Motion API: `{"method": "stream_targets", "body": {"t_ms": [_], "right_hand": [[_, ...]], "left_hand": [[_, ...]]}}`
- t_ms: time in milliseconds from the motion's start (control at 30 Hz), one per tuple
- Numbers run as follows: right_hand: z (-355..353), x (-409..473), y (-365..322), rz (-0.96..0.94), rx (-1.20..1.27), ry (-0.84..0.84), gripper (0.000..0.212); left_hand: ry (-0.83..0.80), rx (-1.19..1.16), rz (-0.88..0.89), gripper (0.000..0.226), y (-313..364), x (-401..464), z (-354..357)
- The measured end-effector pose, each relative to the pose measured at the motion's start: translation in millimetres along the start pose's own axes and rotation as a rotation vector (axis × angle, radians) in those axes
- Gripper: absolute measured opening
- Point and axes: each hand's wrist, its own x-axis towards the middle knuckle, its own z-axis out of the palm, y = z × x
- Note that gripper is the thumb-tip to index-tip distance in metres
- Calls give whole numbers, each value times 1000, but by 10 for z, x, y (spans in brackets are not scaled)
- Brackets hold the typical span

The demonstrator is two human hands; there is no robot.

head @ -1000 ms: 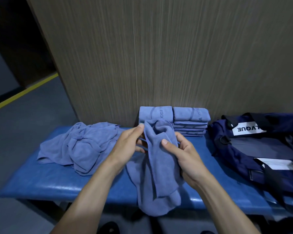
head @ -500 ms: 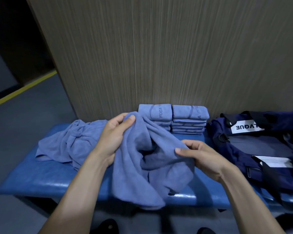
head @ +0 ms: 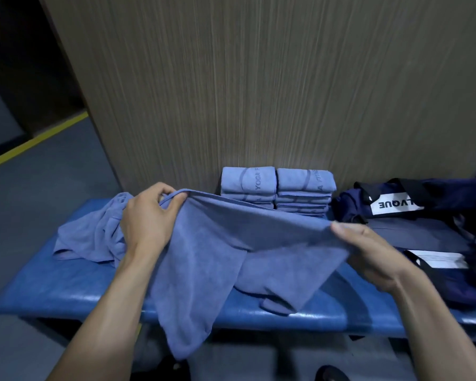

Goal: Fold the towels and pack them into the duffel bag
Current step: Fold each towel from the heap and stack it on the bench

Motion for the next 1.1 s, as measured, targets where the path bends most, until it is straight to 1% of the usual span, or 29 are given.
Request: {"method": "stream_targets", "body": {"t_ms": [67, 133, 167, 200, 233, 267, 300, 333, 367, 433, 467, 533, 567, 600, 633, 700, 767, 833, 900, 933, 967, 1000, 1033, 1100], "right_hand": [[-21, -37, -80, -17, 369, 51, 62], [-17, -68, -139, -39, 604, 74, 52], [-4, -68, -149, -43, 666, 76, 43], [30, -56, -151, -31, 684, 81, 36], [80, -33, -146, -13, 672, 77, 30], [159, -5, -144, 1, 614, 57, 30], [237, 38, -118, 3, 510, 29, 33], [334, 72, -88, -15, 375, -8, 34], [440, 102, -58, -39, 242, -26, 32], [646, 131, -22, -99, 5, -49, 27], [720, 142, 3, -131, -99, -69, 26], [834, 153, 17, -185, -230, -113, 24], [861, 157, 16, -202, -262, -121, 22], [877, 166, 11, -217, -280, -122, 22], [883, 176, 6, -235, -284, -110, 22], [873, 188, 11, -270, -252, -73, 23], [847, 195, 16, -260, -214, -49, 21], [802, 200, 16, -222, -240, -69, 18], [713, 196, 18, -220, -345, -91, 7], [670, 193, 9, -227, -390, -71, 6], [623, 194, 12, -241, -405, -42, 20], [582, 193, 13, -249, -372, -10, 29], [556, 179, 1, -258, -309, 24, 33], [552, 155, -25, -265, -252, 61, 33]], "left_hand": [[-6, 51, -20, 16, 5, -21, -4], [-28, 91, -26, 15, -19, -28, 10], [-69, 71, -56, 16, -37, -23, 40], [-152, 3, -107, 22, -52, -17, 80], [-275, -123, -173, 32, -30, -30, 106], [-433, -316, -245, 45, 48, -70, 115], [-590, -507, -305, 56, 150, -125, 124], [-699, -623, -315, 58, 254, -183, 133], [-770, -683, -276, 51, 360, -243, 134], [-840, -744, -178, 23, 542, -350, 160], [-880, -750, -140, 13, 611, -390, 168], [-977, -715, -52, 34, 652, -432, 204], [-1027, -680, -18, 39, 655, -443, 216], [-1055, -648, 12, 37, 653, -442, 215], [-1067, -622, 55, 29, 640, -436, 211], [-1078, -504, 142, 13, 612, -418, 204], [-1035, -354, 197, 11, 576, -414, 232], [-881, -263, 165, 14, 526, -396, 281], [-655, -197, 123, 13, 479, -354, 300], [-543, -152, 102, 12, 462, -330, 286], [-450, -98, 81, 12, 444, -305, 268], [-381, -50, 58, 12, 431, -281, 243], [-339, -33, 40, 12, 414, -263, 227], [-333, -71, 24, 11, 419, -258, 215]]}}
